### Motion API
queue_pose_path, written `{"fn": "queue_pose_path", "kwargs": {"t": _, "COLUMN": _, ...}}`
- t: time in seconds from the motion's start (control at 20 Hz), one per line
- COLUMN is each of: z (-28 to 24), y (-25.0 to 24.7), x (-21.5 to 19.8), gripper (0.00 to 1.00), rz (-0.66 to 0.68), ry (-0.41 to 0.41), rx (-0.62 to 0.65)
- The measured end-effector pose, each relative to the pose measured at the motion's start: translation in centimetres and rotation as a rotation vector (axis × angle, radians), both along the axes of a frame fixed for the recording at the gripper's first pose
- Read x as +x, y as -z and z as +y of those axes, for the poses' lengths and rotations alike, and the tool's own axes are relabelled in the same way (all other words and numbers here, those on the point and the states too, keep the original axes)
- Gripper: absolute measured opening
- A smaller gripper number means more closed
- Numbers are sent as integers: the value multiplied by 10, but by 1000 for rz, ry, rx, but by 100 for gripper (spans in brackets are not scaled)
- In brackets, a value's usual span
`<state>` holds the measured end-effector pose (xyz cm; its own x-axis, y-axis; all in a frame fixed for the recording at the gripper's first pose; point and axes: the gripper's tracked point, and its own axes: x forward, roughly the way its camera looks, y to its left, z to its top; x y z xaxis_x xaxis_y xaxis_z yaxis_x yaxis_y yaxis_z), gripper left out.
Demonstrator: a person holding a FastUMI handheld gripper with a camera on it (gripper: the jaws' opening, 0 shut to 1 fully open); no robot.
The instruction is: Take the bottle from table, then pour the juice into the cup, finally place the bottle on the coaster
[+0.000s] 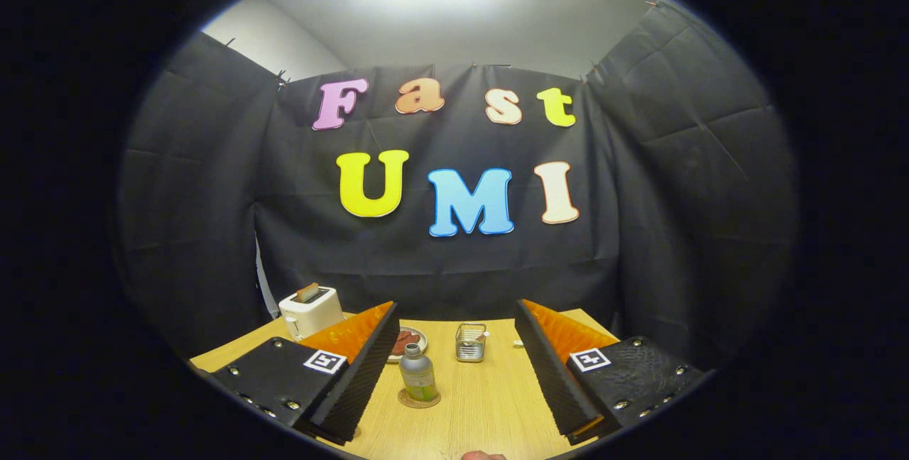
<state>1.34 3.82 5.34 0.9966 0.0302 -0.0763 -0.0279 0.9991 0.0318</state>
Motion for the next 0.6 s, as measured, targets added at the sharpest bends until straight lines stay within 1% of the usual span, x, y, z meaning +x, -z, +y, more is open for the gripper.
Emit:
{"fn": "queue_pose_path", "kwargs": {"t": 0.25, "z": -18, "y": -7, "x": -22, "gripper": 99, "rz": -29, "ry": 47, "rx": -16}}
{"fn": "queue_pose_path", "kwargs": {"t": 0.6, "z": -27, "y": -4, "x": -34, "gripper": 99, "rz": -19, "ry": 50, "rx": -10}}
